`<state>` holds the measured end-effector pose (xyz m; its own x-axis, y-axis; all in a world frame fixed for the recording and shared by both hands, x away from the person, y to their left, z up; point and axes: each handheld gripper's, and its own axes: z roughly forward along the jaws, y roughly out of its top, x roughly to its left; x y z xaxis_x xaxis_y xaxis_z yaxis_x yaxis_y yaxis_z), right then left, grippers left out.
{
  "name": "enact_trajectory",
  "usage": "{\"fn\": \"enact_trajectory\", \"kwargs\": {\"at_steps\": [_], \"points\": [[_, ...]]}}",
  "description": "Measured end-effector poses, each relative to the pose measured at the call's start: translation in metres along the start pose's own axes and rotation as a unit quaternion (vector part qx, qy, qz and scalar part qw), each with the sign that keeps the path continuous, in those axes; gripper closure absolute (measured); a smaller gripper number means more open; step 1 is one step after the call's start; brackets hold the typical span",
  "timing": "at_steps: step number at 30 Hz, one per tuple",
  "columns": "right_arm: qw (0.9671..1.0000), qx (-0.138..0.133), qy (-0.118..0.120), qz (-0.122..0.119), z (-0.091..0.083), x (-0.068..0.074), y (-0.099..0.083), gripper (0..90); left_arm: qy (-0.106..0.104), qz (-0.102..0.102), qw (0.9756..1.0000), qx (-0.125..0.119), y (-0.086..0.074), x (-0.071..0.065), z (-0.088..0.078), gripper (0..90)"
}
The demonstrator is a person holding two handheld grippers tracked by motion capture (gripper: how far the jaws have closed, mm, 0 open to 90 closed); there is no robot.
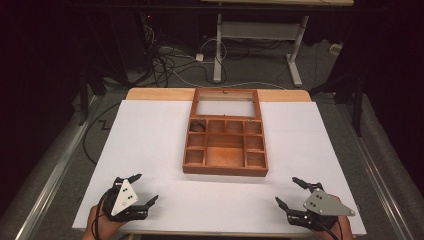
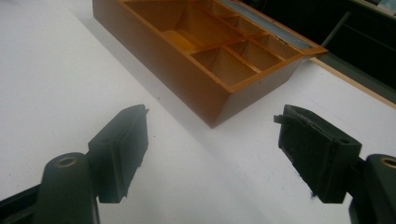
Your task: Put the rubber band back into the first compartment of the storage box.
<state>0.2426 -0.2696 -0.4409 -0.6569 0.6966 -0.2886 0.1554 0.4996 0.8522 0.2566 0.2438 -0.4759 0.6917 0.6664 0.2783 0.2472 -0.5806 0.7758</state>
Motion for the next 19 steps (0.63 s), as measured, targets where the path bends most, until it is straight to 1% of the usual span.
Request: {"fn": "enact_trajectory", "kwargs": {"at_steps": [10,19], "points": [[1.0000,0.000,-0.004,0.001,-0.0011,-0.0022,-0.0019,24.8,0.001,-0.005,1.0000,-0.001,0.0023,0.0003,0.0011,16.2],[0.9999,0.003,-0.003,0.009,0.0002,-0.0033,-0.0028,24.8,0.002,-0.007,1.0000,0.000,0.0050,0.0010,0.0030,16.2]]}}
